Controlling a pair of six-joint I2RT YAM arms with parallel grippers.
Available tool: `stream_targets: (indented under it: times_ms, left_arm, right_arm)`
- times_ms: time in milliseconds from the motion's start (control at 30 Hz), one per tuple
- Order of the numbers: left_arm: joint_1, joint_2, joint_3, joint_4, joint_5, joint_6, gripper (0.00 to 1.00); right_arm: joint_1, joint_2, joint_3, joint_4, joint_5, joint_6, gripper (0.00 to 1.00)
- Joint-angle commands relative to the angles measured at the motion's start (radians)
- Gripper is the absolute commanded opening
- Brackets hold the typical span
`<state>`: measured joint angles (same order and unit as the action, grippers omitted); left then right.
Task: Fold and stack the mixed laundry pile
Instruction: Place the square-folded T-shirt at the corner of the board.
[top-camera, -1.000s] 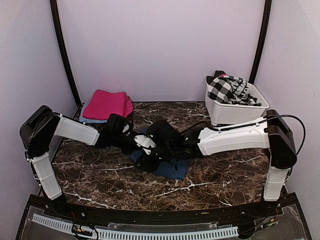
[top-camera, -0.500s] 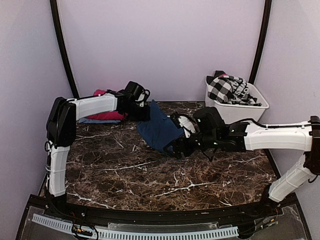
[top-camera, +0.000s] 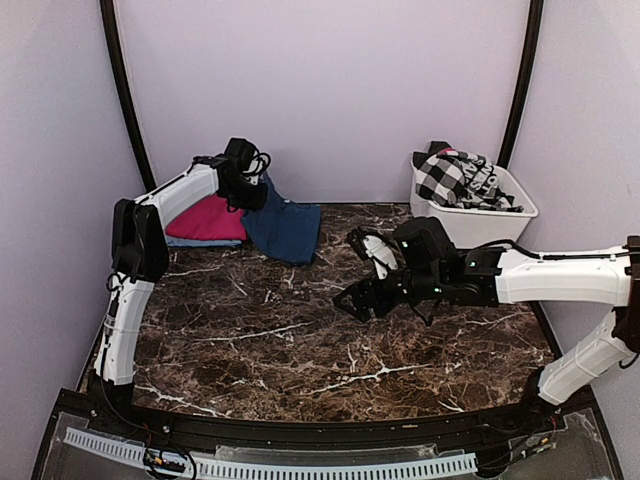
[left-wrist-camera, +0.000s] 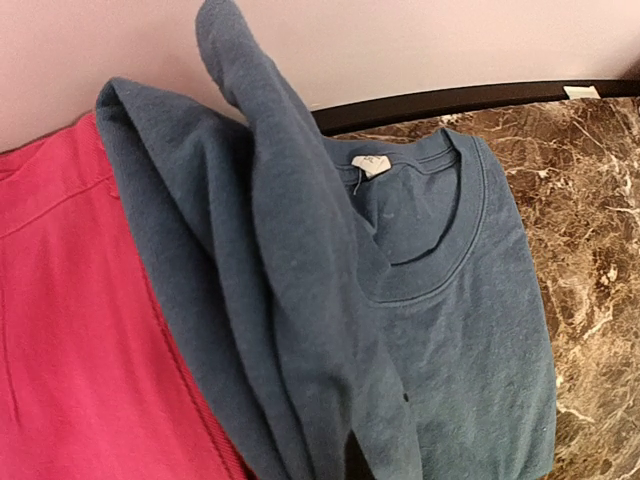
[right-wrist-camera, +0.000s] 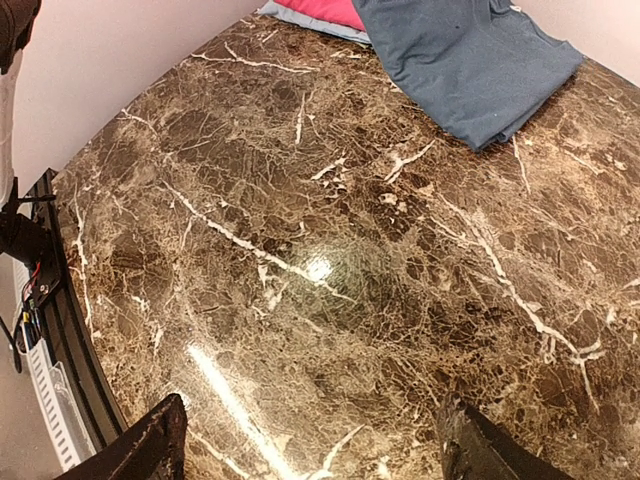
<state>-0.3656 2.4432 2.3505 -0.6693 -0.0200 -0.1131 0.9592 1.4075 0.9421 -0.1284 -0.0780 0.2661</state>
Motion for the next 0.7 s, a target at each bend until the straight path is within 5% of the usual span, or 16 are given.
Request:
stream_targets:
  times_ms: [0, 667]
  left_arm:
    - [0.034, -0.023, 0.085, -0.060, -0.031, 0.121, 0.00]
    - [0.108, -0.110, 0.211, -0.152, -0.115, 0.227, 0.00]
  right_arm:
    - [-0.010, -0.020, 0.003, 0.003, 0.007, -0.008, 0.82]
    - [-0.010, -0.041, -0.020, 0.028, 0.014, 0.001, 0.86]
